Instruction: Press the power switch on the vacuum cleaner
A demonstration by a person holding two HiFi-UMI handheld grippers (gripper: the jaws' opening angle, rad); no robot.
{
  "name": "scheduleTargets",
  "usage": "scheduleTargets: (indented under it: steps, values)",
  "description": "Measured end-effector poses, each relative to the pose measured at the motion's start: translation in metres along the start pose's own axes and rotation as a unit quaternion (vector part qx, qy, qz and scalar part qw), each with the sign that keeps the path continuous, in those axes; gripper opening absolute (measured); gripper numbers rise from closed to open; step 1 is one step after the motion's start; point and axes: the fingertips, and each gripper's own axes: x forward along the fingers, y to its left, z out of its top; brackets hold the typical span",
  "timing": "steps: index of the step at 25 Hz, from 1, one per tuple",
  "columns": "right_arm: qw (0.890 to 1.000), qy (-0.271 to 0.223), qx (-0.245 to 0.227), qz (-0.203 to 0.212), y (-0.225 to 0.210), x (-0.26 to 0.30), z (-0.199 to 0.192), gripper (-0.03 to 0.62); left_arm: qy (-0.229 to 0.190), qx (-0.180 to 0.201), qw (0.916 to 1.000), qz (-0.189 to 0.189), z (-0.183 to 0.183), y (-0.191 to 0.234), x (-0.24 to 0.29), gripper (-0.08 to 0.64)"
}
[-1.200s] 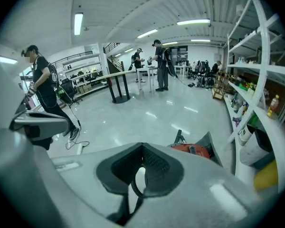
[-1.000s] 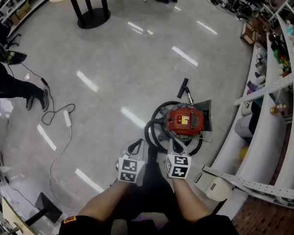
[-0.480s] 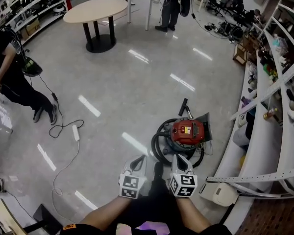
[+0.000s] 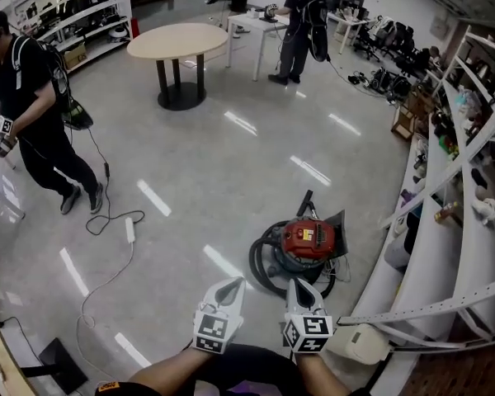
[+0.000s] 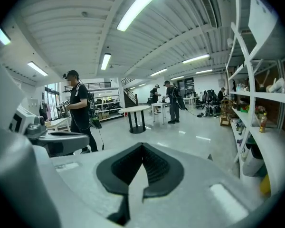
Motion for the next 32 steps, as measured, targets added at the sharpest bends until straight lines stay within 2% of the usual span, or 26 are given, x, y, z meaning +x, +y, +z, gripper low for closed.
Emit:
scheduleTargets:
  steps: [7,12,16,24,32]
  values:
    - [0.998,-0.013,-0.048,0.026,-0.017,-0.08,-0.013,-0.008,-0.011,-0.018,0.9994,0.027,-0.012,-0.072,-0.04,0.015]
    - [0.997,-0.018,-0.064,0.042,-0.021,-0.128,-0.023,-0.008,-0.003,-0.011,0.9988,0.048,-0.019,-0.108,-0.071,0.015]
    - [0.996,-0.031,-0.058,0.057,-0.019,-0.151,-0.027,-0.008,-0.013,0.005,0.9984,0.055,-0.013,-0.13,-0.089,0.015]
    - [0.994,-0.041,-0.063,0.076,-0.002,-0.184,-0.036,-0.008,-0.019,0.007,0.9973,0.071,-0.021,-0.144,-0.127,0.015]
    - [0.994,-0.035,-0.067,0.085,0.03,-0.202,-0.047,-0.008,-0.031,-0.005,0.9964,0.078,-0.028,-0.134,-0.158,0.015]
